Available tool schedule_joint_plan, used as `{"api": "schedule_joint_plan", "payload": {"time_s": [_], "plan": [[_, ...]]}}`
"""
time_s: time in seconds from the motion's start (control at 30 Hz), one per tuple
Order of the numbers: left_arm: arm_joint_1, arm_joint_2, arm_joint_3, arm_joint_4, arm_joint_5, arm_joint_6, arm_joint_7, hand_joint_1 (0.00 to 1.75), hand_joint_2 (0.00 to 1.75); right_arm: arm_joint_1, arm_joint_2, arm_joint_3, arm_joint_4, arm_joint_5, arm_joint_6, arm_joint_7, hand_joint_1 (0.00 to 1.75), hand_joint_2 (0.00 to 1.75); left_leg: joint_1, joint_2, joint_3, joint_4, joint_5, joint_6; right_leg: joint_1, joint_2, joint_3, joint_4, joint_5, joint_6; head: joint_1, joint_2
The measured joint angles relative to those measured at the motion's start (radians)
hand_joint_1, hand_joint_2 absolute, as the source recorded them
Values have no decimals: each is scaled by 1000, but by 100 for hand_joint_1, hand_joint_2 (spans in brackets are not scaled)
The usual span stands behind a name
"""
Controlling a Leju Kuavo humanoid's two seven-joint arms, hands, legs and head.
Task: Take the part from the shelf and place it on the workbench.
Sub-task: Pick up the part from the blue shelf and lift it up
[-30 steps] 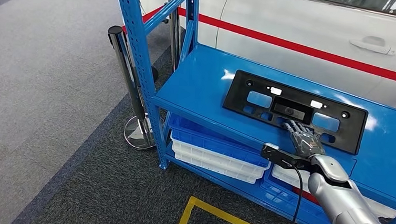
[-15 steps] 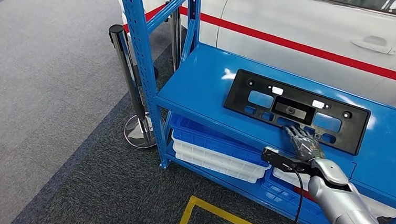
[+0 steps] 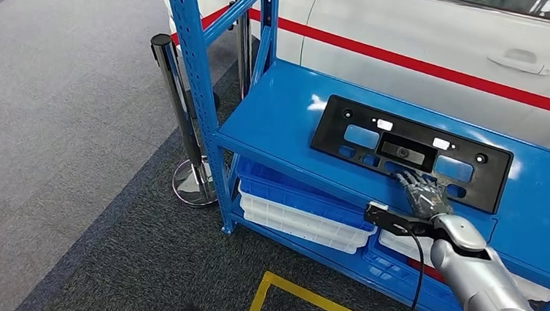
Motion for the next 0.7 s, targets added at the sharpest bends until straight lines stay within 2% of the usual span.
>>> {"api": "schedule_joint_plan", "payload": {"time_s": [0.2,0.3,0.43,0.7], "plan": [[8,1,5,0,22,2,6,0,0,-242,-12,0,-8,24,154,14,0,0,-1,0,-10,0,6,2,-1,-1,-10,1,4,2,0,0],[9,1,8,0,29,2,4,0,0,-326,-5,0,-12,29,177,26,0,0,-1,0,-11,0,6,2,-1,-1,-10,1,4,2,0,0],[9,0,16,0,30,2,0,0,0,-354,6,1,-13,31,176,32,0,0,-1,-1,-11,0,6,2,-2,-2,-10,1,4,2,0,0],[13,1,31,0,50,-5,-3,0,0,-334,21,3,-13,31,154,21,0,0,-2,-1,-11,0,6,2,-2,-2,-10,1,4,3,0,0]]}}
